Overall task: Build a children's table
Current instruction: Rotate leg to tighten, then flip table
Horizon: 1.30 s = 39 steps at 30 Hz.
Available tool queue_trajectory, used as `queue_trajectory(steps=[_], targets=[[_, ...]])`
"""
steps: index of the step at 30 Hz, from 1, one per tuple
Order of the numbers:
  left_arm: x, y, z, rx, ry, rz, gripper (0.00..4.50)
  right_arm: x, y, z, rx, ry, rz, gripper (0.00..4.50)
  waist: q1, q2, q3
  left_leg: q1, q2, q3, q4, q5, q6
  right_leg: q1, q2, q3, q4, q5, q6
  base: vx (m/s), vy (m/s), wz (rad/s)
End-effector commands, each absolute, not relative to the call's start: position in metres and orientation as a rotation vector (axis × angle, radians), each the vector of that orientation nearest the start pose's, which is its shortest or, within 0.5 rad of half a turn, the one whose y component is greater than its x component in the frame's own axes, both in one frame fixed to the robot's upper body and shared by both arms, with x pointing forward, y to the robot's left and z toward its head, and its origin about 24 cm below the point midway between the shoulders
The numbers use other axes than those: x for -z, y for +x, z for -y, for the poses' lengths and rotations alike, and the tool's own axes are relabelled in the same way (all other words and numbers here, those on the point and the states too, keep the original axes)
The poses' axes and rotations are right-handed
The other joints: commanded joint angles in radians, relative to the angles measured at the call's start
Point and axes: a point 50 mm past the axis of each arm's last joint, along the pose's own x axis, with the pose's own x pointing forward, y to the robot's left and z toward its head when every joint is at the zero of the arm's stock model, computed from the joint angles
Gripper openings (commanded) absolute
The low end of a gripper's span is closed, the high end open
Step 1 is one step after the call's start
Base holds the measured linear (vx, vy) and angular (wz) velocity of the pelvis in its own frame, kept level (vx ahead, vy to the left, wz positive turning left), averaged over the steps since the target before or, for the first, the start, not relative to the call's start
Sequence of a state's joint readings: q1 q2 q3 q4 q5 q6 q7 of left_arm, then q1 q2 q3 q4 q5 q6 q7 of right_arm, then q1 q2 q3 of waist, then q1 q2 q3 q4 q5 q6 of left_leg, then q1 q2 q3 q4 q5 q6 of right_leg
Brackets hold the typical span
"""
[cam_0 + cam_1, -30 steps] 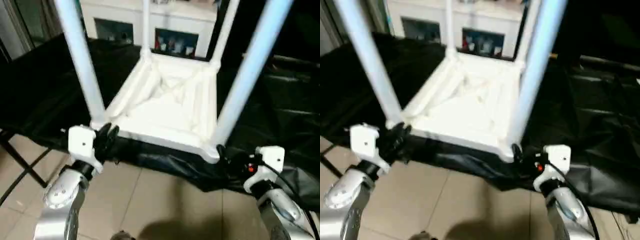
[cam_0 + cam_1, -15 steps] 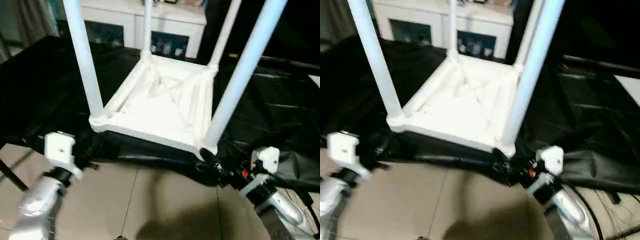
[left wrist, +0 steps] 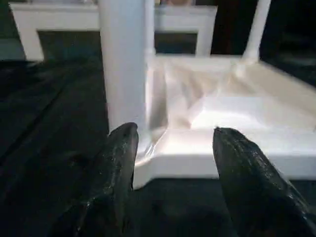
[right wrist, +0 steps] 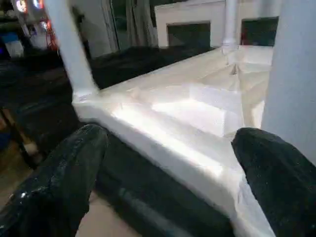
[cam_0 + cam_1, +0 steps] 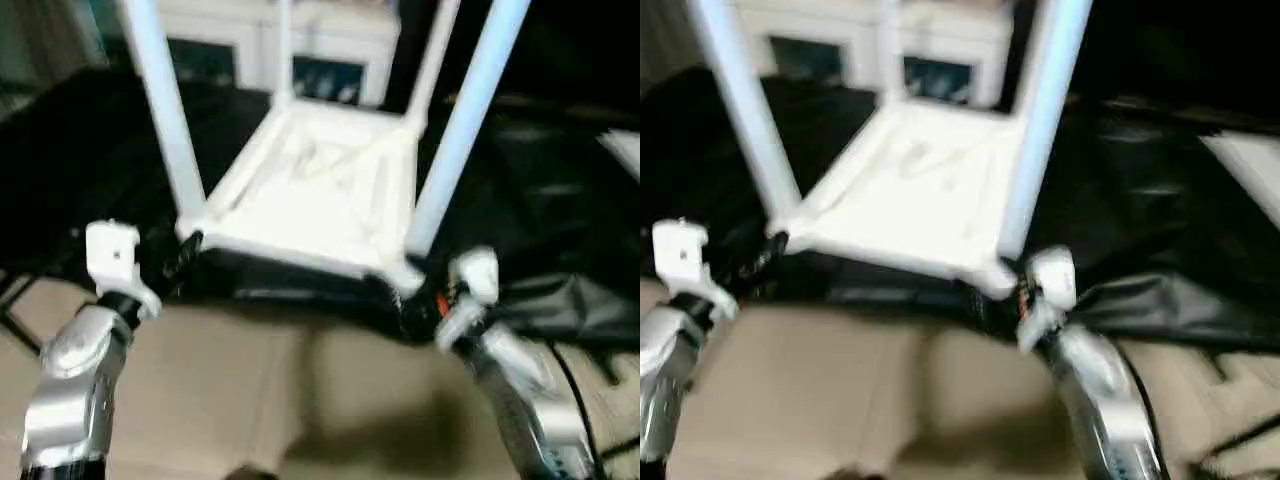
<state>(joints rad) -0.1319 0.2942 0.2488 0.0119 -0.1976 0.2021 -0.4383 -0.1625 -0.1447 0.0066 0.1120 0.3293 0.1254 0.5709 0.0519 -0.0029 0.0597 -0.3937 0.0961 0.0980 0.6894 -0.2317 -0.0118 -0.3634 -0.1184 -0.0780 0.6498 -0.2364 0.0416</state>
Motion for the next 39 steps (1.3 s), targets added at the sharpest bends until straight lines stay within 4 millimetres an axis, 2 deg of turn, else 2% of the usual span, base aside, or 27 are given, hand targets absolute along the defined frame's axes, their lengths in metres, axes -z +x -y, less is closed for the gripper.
queue_trajectory(steps=[1, 2, 3, 4, 5, 6, 7, 8, 9, 10, 11, 12, 13, 16, 17, 18, 19, 21, 22, 24, 25, 26, 27, 28, 31, 32, 39], targets=[[-0.080, 0.281, -0.229, 0.237, 0.077, -0.045, 3.02, -0.049, 0.283, 0.141, -0.583, 0.191, -0.042, 4.50, -0.031, 0.026, -0.027, 0.042, 0.135, -0.075, -0.146, -0.532, -0.170, -0.029, -0.015, 0.041, -0.101, -0.497, -0.169, -0.058, 0.026, -0.15], [-0.081, 0.287, -0.227, 0.231, 0.097, -0.047, 3.08, -0.050, 0.291, 0.140, -0.577, 0.191, -0.043, 4.50, -0.034, 0.027, -0.036, 0.046, 0.143, -0.083, -0.169, -0.652, -0.190, -0.022, -0.006, 0.041, -0.082, -0.371, -0.160, -0.094, -0.019, 0.14], [-0.082, 0.290, -0.227, 0.225, 0.113, -0.046, 3.16, -0.051, 0.295, 0.140, -0.577, 0.191, -0.044, 4.50, -0.039, 0.034, -0.042, 0.040, 0.130, -0.077, -0.183, -0.688, -0.190, -0.013, -0.014, 0.045, -0.076, -0.201, -0.177, -0.094, -0.019, 0.14], [-0.084, 0.294, -0.226, 0.220, 0.127, -0.043, 3.16, -0.051, 0.300, 0.140, -0.570, 0.185, -0.046, 4.50, -0.038, 0.029, -0.046, 0.039, 0.123, -0.066, -0.182, -0.653, -0.172, -0.009, -0.020, 0.049, -0.084, -0.160, -0.187, 0.000, 0.000, 0.00], [-0.085, 0.297, -0.225, 0.219, 0.129, -0.038, 3.16, -0.052, 0.305, 0.140, -0.560, 0.177, -0.041, 4.50, -0.039, 0.013, -0.050, 0.010, 0.114, -0.047, -0.179, -0.494, -0.118, 0.016, -0.050, 0.058, -0.094, -0.138, -0.211, 0.000, 0.000, 0.00], [-0.086, 0.298, -0.224, 0.222, 0.128, -0.036, 3.16, -0.053, 0.307, 0.140, -0.555, 0.179, -0.037, 4.50, -0.035, 0.012, -0.052, 0.008, 0.114, -0.040, -0.177, -0.449, -0.100, 0.019, -0.058, 0.060, -0.101, -0.158, -0.213, 0.000, 0.000, 0.00], [-0.087, 0.300, -0.223, 0.229, 0.128, -0.030, 3.16, -0.054, 0.310, 0.141, -0.541, 0.181, -0.031, 4.50, -0.032, 0.003, -0.052, 0.004, 0.114, -0.028, -0.172, -0.386, -0.069, 0.016, -0.066, 0.066, -0.108, -0.206, -0.222, 0.000, 0.000, 0.00], [-0.088, 0.304, -0.222, 0.232, 0.127, -0.023, 3.16, -0.055, 0.314, 0.143, -0.506, 0.188, -0.023, 4.50, -0.027, 0.003, -0.053, 0.004, 0.115, -0.023, -0.171, -0.356, -0.056, 0.018, -0.070, 0.067, -0.113, -0.219, -0.224, 0.001, -0.050, -0.02], [-0.089, 0.306, -0.222, 0.229, 0.125, -0.020, 3.16, -0.056, 0.316, 0.145, -0.487, 0.193, -0.018, 4.50, -0.021, -0.003, -0.058, 0.009, 0.119, -0.003, -0.167, -0.268, -0.024, 0.012, -0.066, 0.070, -0.113, -0.208, -0.239, 0.001, -0.050, -0.02], [-0.091, 0.310, -0.222, 0.219, 0.116, -0.010, 3.16, -0.057, 0.319, 0.148, -0.454, 0.193, -0.012, 4.50, -0.021, -0.003, -0.058, 0.009, 0.119, -0.003, -0.167, -0.268, -0.024, 0.012, -0.066, 0.070, -0.113, -0.208, -0.239, 0.015, -0.065, -0.01], [-0.093, 0.314, -0.222, 0.213, 0.091, -0.001, 3.16, -0.059, 0.322, 0.150, -0.434, 0.193, -0.003, 4.50, -0.015, -0.007, -0.064, 0.007, 0.121, 0.015, -0.168, -0.189, -0.003, 0.015, -0.058, 0.067, -0.107, -0.138, -0.251, 0.011, -0.060, -0.02], [-0.093, 0.314, -0.222, 0.213, 0.091, -0.001, 3.16, -0.059, 0.322, 0.150, -0.434, 0.193, -0.003, 4.50, -0.011, -0.004, -0.066, 0.012, 0.122, 0.021, -0.170, -0.189, 0.003, 0.012, -0.055, 0.065, -0.107, -0.126, -0.254, 0.011, -0.060, -0.02], [-0.095, 0.320, -0.222, 0.209, 0.065, 0.005, 3.16, -0.059, 0.325, 0.152, -0.421, 0.183, 0.006, 4.50, -0.012, -0.010, -0.066, 0.013, 0.125, 0.031, -0.168, -0.171, 0.012, 0.008, -0.050, 0.065, -0.103, -0.088, -0.264, 0.000, 0.000, 0.00], [-0.096, 0.325, -0.221, 0.210, 0.057, -0.007, 3.16, -0.059, 0.327, 0.155, -0.414, 0.180, 0.007, 4.50, -0.007, -0.011, -0.073, 0.012, 0.129, 0.041, -0.163, -0.086, 0.042, 0.016, -0.047, 0.062, -0.090, 0.014, -0.282, 0.000, 0.000, 0.00], [-0.096, 0.327, -0.219, 0.220, 0.055, -0.012, 3.16, -0.058, 0.327, 0.157, -0.404, 0.175, 0.008, 4.50, -0.003, -0.007, -0.075, 0.016, 0.130, 0.051, -0.160, -0.053, 0.065, 0.012, -0.041, 0.059, -0.086, 0.066, -0.294, 0.000, 0.000, 0.00], [-0.097, 0.329, -0.218, 0.223, 0.062, -0.017, 3.16, -0.059, 0.328, 0.159, -0.394, 0.171, 0.012, 4.50, -0.004, -0.005, -0.077, 0.016, 0.129, 0.053, -0.158, -0.047, 0.068, 0.012, -0.040, 0.059, -0.083, 0.078, -0.298, 0.000, 0.000, 0.00], [-0.097, 0.329, -0.218, 0.223, 0.062, -0.017, 3.16, -0.059, 0.328, 0.159, -0.394, 0.171, 0.012, 4.50, -0.002, -0.009, -0.079, 0.014, 0.129, 0.054, -0.156, -0.026, 0.077, 0.015, -0.040, 0.060, -0.080, 0.104, -0.302, 0.000, 0.000, 0.00], [-0.098, 0.332, -0.215, 0.231, 0.055, -0.014, 3.16, -0.058, 0.330, 0.160, -0.384, 0.165, 0.019, 4.50, -0.001, -0.006, -0.077, 0.017, 0.130, 0.058, -0.155, -0.034, 0.085, 0.010, -0.038, 0.060, -0.081, 0.104, -0.311, 0.000, 0.000, 0.00], [-0.098, 0.333, -0.212, 0.245, 0.036, -0.014, 3.16, -0.059, 0.329, 0.158, -0.393, 0.171, 0.022, 4.50, -0.001, -0.006, -0.074, 0.019, 0.131, 0.060, -0.157, -0.062, 0.082, 0.009, -0.038, 0.061, -0.086, 0.072, -0.313, 0.000, 0.000, 0.00], [-0.097, 0.336, -0.208, 0.253, 0.043, -0.026, 3.16, -0.059, 0.327, 0.151, -0.422, 0.173, 0.022, 4.50, 0.002, -0.006, -0.072, 0.021, 0.133, 0.060, -0.159, -0.091, 0.070, 0.008, -0.038, 0.062, -0.090, 0.027, -0.309, 0.000, 0.000, 0.00], [-0.097, 0.338, -0.207, 0.221, 0.044, -0.040, 3.16, -0.059, 0.324, 0.143, -0.453, 0.181, 0.016, 4.50, 0.004, 0.000, -0.072, 0.022, 0.134, 0.059, -0.160, -0.100, 0.064, 0.007, -0.039, 0.062, -0.090, 0.014, -0.307, 0.000, 0.000, 0.00], [-0.096, 0.340, -0.207, 0.195, 0.043, -0.048, 3.00, -0.058, 0.322, 0.139, -0.472, 0.185, 0.015, 4.50, 0.004, -0.003, -0.070, 0.022, 0.137, 0.059, -0.164, -0.119, 0.056, 0.008, -0.036, 0.063, -0.092, 0.000, -0.297, 0.000, 0.000, 0.00], [-0.097, 0.341, -0.208, 0.124, 0.012, -0.060, 2.90, -0.056, 0.318, 0.132, -0.473, 0.191, -0.005, 4.50, 0.005, 0.003, -0.070, 0.025, 0.137, 0.058, -0.165, -0.135, 0.045, 0.005, -0.036, 0.063, -0.093, -0.014, -0.292, 0.000, 0.000, 0.00], [-0.097, 0.341, -0.208, 0.124, 0.012, -0.060, 2.90, -0.056, 0.318, 0.132, -0.473, 0.191, -0.005, 4.50, 0.005, -0.001, -0.069, 0.024, 0.138, 0.057, -0.168, -0.148, 0.034, 0.006, -0.036, 0.063, -0.095, -0.026, -0.288, 0.000, 0.000, 0.00], [-0.097, 0.340, -0.203, 0.084, -0.071, -0.058, 2.69, -0.053, 0.312, 0.125, -0.457, 0.248, -0.024, 4.50, 0.008, -0.003, -0.068, 0.022, 0.139, 0.057, -0.171, -0.156, 0.017, 0.008, -0.039, 0.065, -0.098, -0.044, -0.282, 0.000, 0.000, 0.00], [-0.096, 0.340, -0.201, 0.071, -0.101, -0.058, 2.50, -0.051, 0.309, 0.121, -0.455, 0.269, -0.026, 4.50, 0.008, -0.006, -0.070, 0.022, 0.139, 0.057, -0.170, -0.152, 0.016, 0.006, -0.038, 0.065, -0.097, -0.037, -0.281, 0.000, 0.000, 0.00], [-0.093, 0.343, -0.195, 0.077, -0.153, -0.061, 2.17, -0.044, 0.305, 0.114, -0.444, 0.290, -0.028, 4.50, 0.009, -0.003, -0.069, 0.021, 0.135, 0.056, -0.171, -0.164, 0.010, 0.003, -0.038, 0.064, -0.104, -0.076, -0.257, 0.000, 0.000, 0.00]])
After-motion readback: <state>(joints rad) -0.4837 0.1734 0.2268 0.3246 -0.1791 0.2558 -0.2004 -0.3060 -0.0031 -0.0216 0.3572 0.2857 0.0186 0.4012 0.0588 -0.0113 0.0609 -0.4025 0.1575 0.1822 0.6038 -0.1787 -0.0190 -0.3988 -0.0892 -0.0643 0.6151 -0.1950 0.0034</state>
